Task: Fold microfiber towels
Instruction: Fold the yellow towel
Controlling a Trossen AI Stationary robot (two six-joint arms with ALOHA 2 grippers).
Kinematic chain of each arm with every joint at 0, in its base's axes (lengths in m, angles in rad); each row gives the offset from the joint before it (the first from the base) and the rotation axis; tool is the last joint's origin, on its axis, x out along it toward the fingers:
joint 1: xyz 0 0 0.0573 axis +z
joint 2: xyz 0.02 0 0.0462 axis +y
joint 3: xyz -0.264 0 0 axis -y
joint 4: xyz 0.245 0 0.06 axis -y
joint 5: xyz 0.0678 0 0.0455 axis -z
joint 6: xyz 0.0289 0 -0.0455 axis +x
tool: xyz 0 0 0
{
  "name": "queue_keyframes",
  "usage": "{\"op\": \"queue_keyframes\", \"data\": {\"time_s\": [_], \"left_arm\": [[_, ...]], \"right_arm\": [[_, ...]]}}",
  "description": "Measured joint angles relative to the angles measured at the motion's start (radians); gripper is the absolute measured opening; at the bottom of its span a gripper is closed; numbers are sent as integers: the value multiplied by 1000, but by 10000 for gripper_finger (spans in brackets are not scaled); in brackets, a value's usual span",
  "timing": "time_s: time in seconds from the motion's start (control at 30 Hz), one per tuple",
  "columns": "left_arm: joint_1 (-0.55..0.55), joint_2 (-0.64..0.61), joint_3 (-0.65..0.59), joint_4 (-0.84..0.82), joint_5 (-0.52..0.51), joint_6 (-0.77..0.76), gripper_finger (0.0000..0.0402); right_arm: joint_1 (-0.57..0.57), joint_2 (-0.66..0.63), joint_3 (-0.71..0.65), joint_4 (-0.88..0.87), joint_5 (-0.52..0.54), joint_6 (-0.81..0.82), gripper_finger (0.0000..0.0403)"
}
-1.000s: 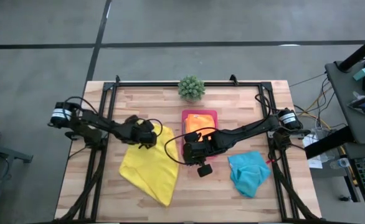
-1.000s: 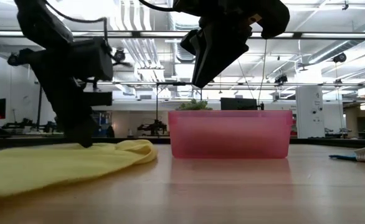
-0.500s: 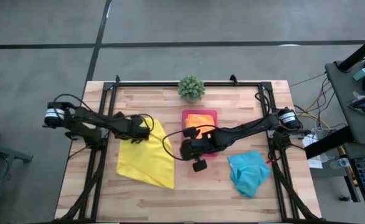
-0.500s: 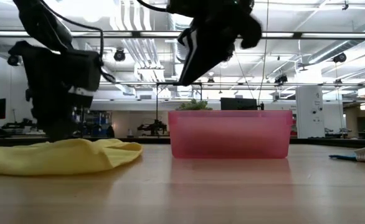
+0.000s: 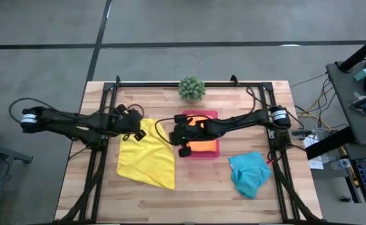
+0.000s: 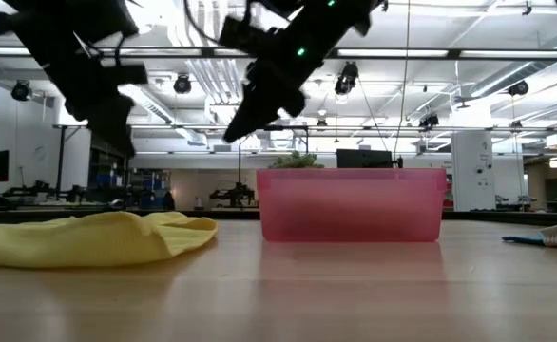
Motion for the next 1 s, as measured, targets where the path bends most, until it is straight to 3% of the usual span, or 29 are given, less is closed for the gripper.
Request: {"op": "queue_keyframes", "data": {"time_s": [0.27,0.5,0.77,1.0], "left_arm": [[-1,-178,-44,179,-43,206,0],[0,-246,-44,288,-186,424,0],[0,-290,-52,292,-238,458,0],[0,-301,-80,292,-242,458,0]], "right_arm": [[-40,194,228,-4,-2,-24,43],[-62,360,458,-81,-45,29,43],[-68,521,677,-215,-72,43,86],[-77,588,768,-214,-65,59,135]]}}
